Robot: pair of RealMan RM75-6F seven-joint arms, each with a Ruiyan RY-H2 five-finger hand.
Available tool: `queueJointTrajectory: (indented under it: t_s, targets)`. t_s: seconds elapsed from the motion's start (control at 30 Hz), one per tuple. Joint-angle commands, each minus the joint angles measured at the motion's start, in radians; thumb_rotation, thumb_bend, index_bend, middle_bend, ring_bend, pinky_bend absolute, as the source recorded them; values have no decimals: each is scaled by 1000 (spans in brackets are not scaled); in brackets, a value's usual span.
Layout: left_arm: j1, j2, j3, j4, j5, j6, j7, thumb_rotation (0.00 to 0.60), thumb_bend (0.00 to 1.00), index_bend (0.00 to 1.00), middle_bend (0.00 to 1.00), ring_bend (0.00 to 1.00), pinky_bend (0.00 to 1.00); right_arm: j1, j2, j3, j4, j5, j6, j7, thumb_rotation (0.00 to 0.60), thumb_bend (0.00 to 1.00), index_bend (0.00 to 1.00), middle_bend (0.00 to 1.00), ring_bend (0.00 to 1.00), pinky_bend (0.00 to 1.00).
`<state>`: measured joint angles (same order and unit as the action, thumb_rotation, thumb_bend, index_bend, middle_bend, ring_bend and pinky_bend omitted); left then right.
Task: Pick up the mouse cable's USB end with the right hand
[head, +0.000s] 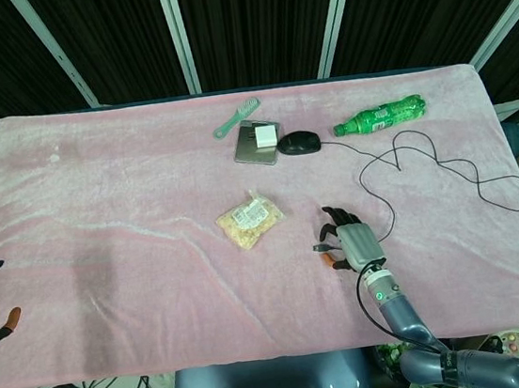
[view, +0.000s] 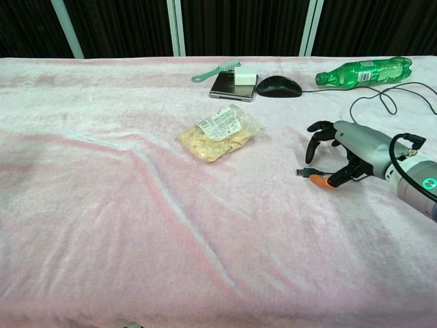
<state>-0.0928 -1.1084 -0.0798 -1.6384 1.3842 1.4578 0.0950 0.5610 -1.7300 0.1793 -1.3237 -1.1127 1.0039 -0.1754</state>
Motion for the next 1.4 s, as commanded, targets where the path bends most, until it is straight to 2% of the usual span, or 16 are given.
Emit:
queueJointTrajectory:
  t_s: [0.03,1.0,1.23,1.4]
  targets:
    - [0,0,0,0,0,0,0,600,286,181,60,0,0,0,-2,0,3,1,-2,1,600,256,503,86,91,171]
    - [-1,0,-1,1,-1,-2,-1,600,286,181,60,0,0,3,-13,8,32,-1,-24,34,600,265,567,89,94,171]
    - [0,0,0,0,0,-1,-2,600,286,181,60,0,0,0,20,15,-17,-20,-14,50,600,271,568,89,95,171]
    - [0,0,0,0,1,0,-4,600,286,181,60,0,0,9,85,40,-91,-28,-41,94,600,276,568,89,94,171]
